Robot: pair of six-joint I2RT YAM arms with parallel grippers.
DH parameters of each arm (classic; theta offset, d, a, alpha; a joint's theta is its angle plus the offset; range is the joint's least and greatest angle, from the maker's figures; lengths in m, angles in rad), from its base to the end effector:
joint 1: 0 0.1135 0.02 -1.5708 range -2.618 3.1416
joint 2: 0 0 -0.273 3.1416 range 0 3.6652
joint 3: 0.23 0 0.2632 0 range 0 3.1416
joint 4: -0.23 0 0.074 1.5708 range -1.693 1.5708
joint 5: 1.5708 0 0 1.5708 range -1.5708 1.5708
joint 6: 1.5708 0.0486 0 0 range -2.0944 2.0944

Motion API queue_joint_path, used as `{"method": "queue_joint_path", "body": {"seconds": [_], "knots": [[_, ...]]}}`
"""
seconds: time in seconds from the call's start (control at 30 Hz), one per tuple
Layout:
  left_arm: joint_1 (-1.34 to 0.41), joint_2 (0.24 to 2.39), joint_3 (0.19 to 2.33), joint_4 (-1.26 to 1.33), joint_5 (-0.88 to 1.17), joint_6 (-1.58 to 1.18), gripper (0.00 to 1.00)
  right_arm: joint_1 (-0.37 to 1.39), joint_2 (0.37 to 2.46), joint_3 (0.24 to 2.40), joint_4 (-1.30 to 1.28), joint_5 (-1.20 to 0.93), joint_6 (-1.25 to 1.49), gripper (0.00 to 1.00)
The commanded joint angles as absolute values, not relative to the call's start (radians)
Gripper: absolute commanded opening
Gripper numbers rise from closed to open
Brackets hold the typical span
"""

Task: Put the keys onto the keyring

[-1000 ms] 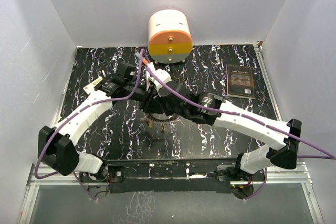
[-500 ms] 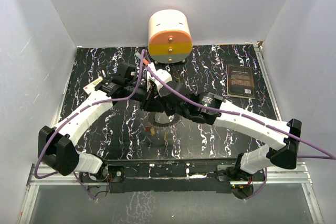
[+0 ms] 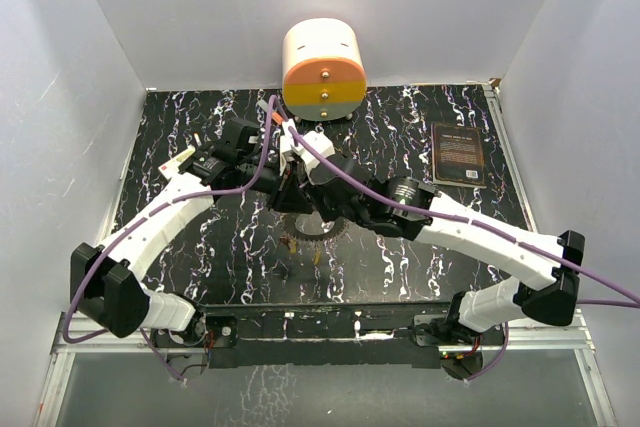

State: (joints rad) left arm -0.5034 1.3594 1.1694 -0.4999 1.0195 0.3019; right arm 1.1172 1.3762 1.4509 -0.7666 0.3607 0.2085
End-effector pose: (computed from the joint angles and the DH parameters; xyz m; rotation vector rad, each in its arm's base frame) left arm 0.2449 -0.1822 0.3276 1.3125 1.6901 -1.2490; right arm 0.1514 0.2714 0.3841 -0.8039 2.0798 0.3234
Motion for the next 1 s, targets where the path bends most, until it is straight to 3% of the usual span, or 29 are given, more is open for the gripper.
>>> {"method": "queue_joint_path", "body": {"seconds": [0.0, 0.5, 0.97], "knots": [[-0.497, 1.324, 1.196, -0.567, 1.011, 0.355, 0.0, 1.1, 1.287, 1.498, -0.745, 0.4, 0.2, 0.08], [-0.497, 1.308, 1.215, -0.636, 1.041, 0.437, 0.0, 0.995, 1.269, 1.484, -0.762, 0.265, 0.181, 0.08], [-0.523, 1.312, 1.275, -0.701, 0.977, 0.517, 0.0, 0.84, 1.316, 1.532, -0.884, -0.012, 0.209, 0.08]]}}
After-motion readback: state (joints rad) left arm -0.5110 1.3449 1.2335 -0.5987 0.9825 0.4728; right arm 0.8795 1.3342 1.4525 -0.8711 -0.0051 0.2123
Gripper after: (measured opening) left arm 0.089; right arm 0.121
